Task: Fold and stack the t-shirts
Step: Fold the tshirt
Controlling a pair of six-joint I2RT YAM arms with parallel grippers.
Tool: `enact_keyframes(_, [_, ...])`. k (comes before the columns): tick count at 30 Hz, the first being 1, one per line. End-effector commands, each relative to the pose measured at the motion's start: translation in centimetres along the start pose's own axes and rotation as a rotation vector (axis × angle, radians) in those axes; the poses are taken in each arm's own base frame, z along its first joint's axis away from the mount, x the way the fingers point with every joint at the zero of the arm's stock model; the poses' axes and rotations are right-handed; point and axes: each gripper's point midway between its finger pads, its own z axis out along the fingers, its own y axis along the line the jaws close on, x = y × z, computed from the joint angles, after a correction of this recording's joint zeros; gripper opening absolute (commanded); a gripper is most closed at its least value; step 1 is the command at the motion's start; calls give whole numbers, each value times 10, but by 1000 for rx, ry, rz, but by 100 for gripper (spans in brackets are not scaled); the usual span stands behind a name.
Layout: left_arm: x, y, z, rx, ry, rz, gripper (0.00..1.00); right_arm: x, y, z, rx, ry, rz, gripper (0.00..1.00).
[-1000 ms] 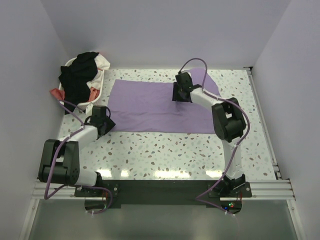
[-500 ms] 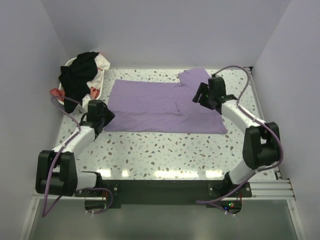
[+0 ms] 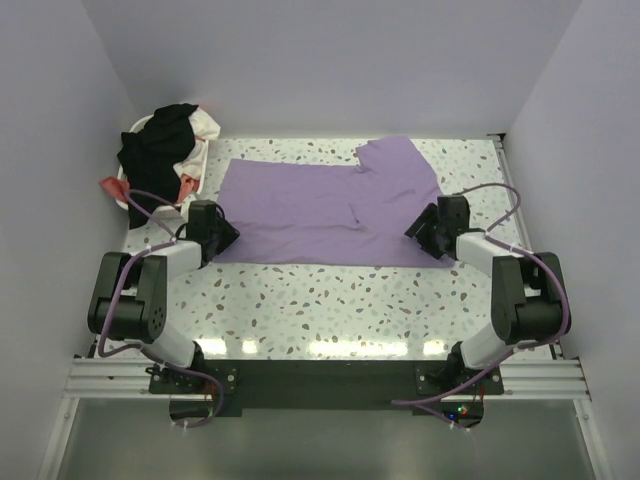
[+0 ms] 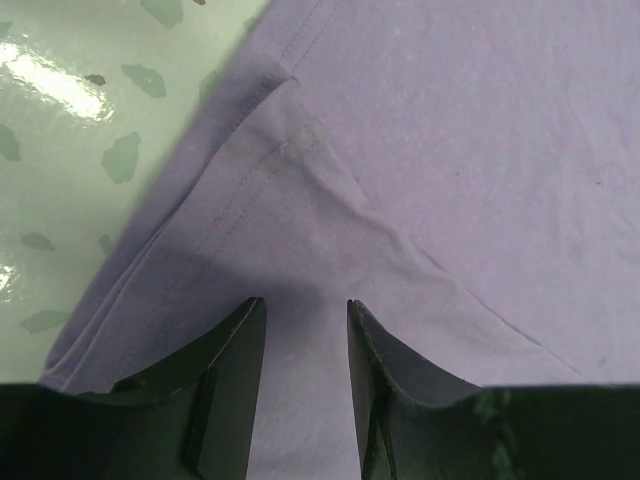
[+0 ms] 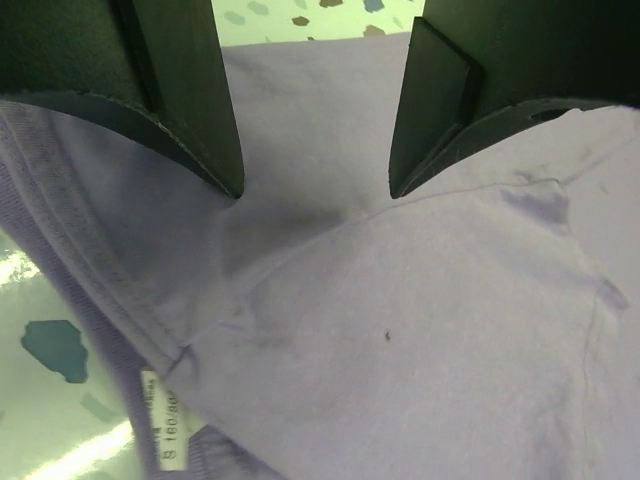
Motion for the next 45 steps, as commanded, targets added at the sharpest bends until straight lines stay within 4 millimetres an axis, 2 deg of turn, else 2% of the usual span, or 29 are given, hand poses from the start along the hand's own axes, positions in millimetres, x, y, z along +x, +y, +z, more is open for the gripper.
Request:
enact_keyframes(1, [-8, 3, 2, -15, -52, 1, 43, -7, -12, 3, 10, -69, 108, 64])
enact_keyframes(8, [14, 45, -11, -146, -31, -19, 41, 12, -52, -7, 162, -16, 141, 64])
enact_keyframes(18, [31, 79, -42, -209, -43, -43, 41, 38, -93, -42, 277, -7, 190, 64])
enact_keyframes(19, [30, 78, -46, -199, -54, -47, 41, 37, -91, -48, 263, -19, 193, 64])
enact_keyframes(23, [42, 95, -60, -222, -45, -57, 40, 51, -100, -63, 266, -6, 207, 63])
enact_keyframes(26, [45, 94, -70, -190, -53, -75, 40, 56, -102, -74, 250, -14, 212, 63])
enact_keyframes(31, [52, 107, -87, -201, -61, -102, 38, 76, -115, -91, 261, 18, 224, 63])
enact_keyframes(34, [59, 113, -95, -196, -63, -117, 38, 82, -113, -101, 235, 27, 236, 63])
enact_keyframes(38, [60, 111, -104, -156, -74, -132, 38, 79, -107, -114, 194, 4, 229, 64])
enact_keyframes(40, [52, 104, -110, -132, -94, -129, 38, 79, -107, -121, 202, 11, 217, 64])
enact_keyframes(41, [51, 104, -113, -141, -88, -122, 38, 73, -104, -126, 195, -3, 206, 64])
enact_keyframes(43, [36, 90, -121, -105, -120, -122, 38, 69, -100, -134, 185, -13, 198, 64])
enact_keyframes(44, [29, 84, -124, -85, -137, -114, 39, 61, -91, -138, 151, -24, 181, 64])
enact_keyframes(45, [16, 68, -130, -42, -162, -115, 39, 55, -84, -140, 127, -38, 174, 64])
